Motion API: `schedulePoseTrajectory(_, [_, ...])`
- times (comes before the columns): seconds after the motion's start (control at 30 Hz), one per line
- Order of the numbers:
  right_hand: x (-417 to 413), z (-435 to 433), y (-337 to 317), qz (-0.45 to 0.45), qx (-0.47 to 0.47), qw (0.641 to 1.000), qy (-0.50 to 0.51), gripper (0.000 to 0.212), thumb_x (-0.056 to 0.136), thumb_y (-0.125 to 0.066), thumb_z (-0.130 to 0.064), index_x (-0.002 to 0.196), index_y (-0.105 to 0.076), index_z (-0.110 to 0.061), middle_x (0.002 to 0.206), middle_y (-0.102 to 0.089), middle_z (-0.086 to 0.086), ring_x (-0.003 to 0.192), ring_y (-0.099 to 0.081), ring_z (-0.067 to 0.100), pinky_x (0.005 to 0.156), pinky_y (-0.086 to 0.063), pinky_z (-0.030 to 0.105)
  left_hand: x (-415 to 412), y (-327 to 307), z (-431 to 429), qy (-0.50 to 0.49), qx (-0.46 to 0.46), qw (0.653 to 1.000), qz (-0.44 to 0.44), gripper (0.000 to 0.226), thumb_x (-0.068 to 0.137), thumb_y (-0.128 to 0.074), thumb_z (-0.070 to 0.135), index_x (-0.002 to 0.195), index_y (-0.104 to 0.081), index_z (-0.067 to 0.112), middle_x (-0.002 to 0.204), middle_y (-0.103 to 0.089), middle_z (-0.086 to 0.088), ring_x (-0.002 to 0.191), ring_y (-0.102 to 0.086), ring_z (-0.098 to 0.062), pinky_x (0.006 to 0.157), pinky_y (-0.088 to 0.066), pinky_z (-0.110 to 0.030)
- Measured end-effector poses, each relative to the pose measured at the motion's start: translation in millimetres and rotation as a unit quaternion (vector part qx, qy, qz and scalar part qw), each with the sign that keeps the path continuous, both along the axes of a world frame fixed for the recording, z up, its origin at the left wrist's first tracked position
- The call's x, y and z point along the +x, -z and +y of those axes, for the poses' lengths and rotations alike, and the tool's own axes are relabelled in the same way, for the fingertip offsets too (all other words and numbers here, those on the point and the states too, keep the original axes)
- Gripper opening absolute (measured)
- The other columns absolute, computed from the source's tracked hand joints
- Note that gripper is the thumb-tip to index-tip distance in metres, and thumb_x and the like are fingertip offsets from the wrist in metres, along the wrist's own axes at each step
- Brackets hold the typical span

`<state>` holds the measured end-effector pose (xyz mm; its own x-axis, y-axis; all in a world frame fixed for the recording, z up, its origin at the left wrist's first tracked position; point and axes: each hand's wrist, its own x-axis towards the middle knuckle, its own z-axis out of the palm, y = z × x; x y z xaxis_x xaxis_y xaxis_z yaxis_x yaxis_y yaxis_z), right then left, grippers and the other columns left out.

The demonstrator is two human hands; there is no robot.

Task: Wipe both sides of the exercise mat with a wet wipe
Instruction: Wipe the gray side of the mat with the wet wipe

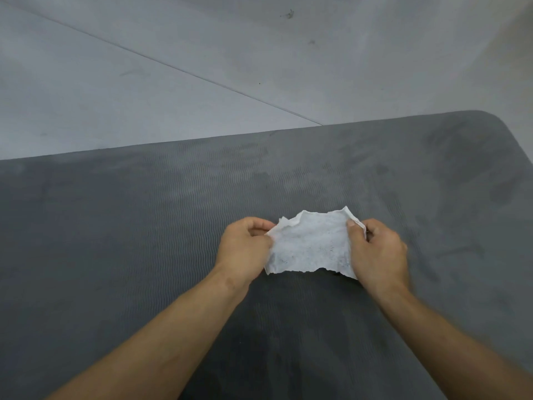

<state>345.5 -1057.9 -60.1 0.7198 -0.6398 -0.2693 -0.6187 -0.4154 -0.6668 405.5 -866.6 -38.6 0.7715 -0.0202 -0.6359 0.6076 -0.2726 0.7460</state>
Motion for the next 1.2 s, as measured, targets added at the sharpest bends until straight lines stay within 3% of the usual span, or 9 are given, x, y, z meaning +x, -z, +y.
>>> schedulePoseTrajectory(0.2, [4, 14, -5, -0.053, 0.035, 0.998, -0.031, 0.04, 0.103, -0.055, -0.029, 0.068, -0.053, -0.011, 0.053, -0.049, -0.008, 0.053, -0.044, 0.011, 0.051, -0.038, 0.027, 0, -2, -19, -0.051, -0.029, 0.995, -0.083, 0.012, 0.099, -0.065, 0.016, 0.095, -0.077, 0.018, 0.094, -0.077, 0.001, 0.086, -0.073, -0.015, 0.069, -0.058, -0.023])
schedulePoseTrajectory(0.37, [8, 43, -16, -0.064, 0.283, 0.954, -0.076, 0.045, 0.112, -0.036, -0.038, 0.096, -0.075, -0.023, 0.081, -0.077, 0.0, 0.073, -0.074, 0.019, 0.055, -0.057, 0.034, -9, -2, -37, 0.073, -0.064, 0.974, -0.205, 0.012, 0.1, -0.067, 0.02, 0.107, -0.077, 0.021, 0.103, -0.072, 0.007, 0.093, -0.07, -0.002, 0.085, -0.055, -0.019])
schedulePoseTrajectory(0.53, [15, 39, -18, -0.009, 0.423, 0.905, -0.05, 0.068, 0.109, -0.021, -0.057, 0.109, -0.077, -0.018, 0.098, -0.08, 0.006, 0.09, -0.077, 0.02, 0.069, -0.059, 0.034, 0, 6, -27, 0.136, -0.012, 0.962, -0.238, 0.022, 0.106, -0.055, 0.021, 0.117, -0.073, 0.029, 0.096, -0.073, 0.014, 0.093, -0.069, -0.002, 0.086, -0.054, -0.023])
schedulePoseTrajectory(0.67, [21, 28, -11, -0.003, 0.385, 0.923, -0.024, 0.038, 0.109, -0.046, -0.039, 0.114, -0.074, -0.013, 0.097, -0.08, 0.009, 0.09, -0.078, 0.025, 0.077, -0.062, 0.042, 5, 15, -23, 0.159, -0.004, 0.965, -0.21, 0.022, 0.104, -0.055, 0.012, 0.115, -0.061, 0.03, 0.091, -0.076, 0.014, 0.085, -0.071, -0.005, 0.083, -0.061, -0.039])
schedulePoseTrajectory(0.73, [23, 24, -8, -0.006, 0.353, 0.936, -0.001, 0.027, 0.109, -0.05, -0.022, 0.114, -0.072, -0.008, 0.095, -0.08, 0.009, 0.087, -0.078, 0.025, 0.072, -0.063, 0.04, 3, 22, -20, 0.164, 0.055, 0.944, -0.281, 0.015, 0.099, -0.063, 0.024, 0.111, -0.062, 0.032, 0.102, -0.072, 0.019, 0.095, -0.068, -0.005, 0.085, -0.059, -0.039])
schedulePoseTrajectory(0.83, [25, 18, -11, -0.021, 0.415, 0.909, 0.024, 0.028, 0.108, -0.048, -0.02, 0.112, -0.074, -0.009, 0.099, -0.08, 0.011, 0.092, -0.078, 0.025, 0.072, -0.06, 0.037, 1, 25, -16, 0.303, 0.062, 0.878, -0.365, 0.063, 0.087, -0.074, 0.046, 0.144, -0.053, 0.031, 0.15, -0.048, 0.022, 0.142, -0.039, 0.002, 0.116, -0.038, -0.026])
schedulePoseTrajectory(0.93, [30, 15, -16, -0.023, 0.481, 0.876, -0.004, 0.032, 0.107, -0.048, -0.022, 0.111, -0.078, -0.012, 0.105, -0.079, 0.011, 0.101, -0.076, 0.024, 0.084, -0.058, 0.04, 10, 25, -14, 0.469, 0.098, 0.788, -0.386, 0.105, 0.082, -0.081, 0.049, 0.164, -0.02, 0.024, 0.171, -0.017, 0.014, 0.156, -0.006, 0.001, 0.129, -0.014, -0.031])
schedulePoseTrajectory(1.1, [39, 13, -15, -0.004, 0.459, 0.888, -0.003, 0.032, 0.106, -0.048, -0.026, 0.104, -0.073, -0.007, 0.097, -0.078, 0.012, 0.09, -0.074, 0.022, 0.082, -0.057, 0.036, 30, 31, -7, 0.461, 0.129, 0.792, -0.38, 0.083, 0.095, -0.064, 0.006, 0.162, -0.023, 0.034, 0.163, -0.037, 0.013, 0.147, -0.037, -0.007, 0.119, -0.036, -0.029])
schedulePoseTrajectory(1.2, [49, 11, -8, -0.01, 0.377, 0.926, 0.003, 0.032, 0.107, -0.049, -0.03, 0.096, -0.075, -0.013, 0.087, -0.077, 0.003, 0.087, -0.073, 0.021, 0.082, -0.058, 0.035, 47, 34, 5, 0.413, 0.143, 0.808, -0.395, 0.057, 0.096, -0.051, 0.018, 0.153, -0.048, 0.019, 0.151, -0.055, 0.001, 0.139, -0.052, -0.018, 0.115, -0.044, -0.041])
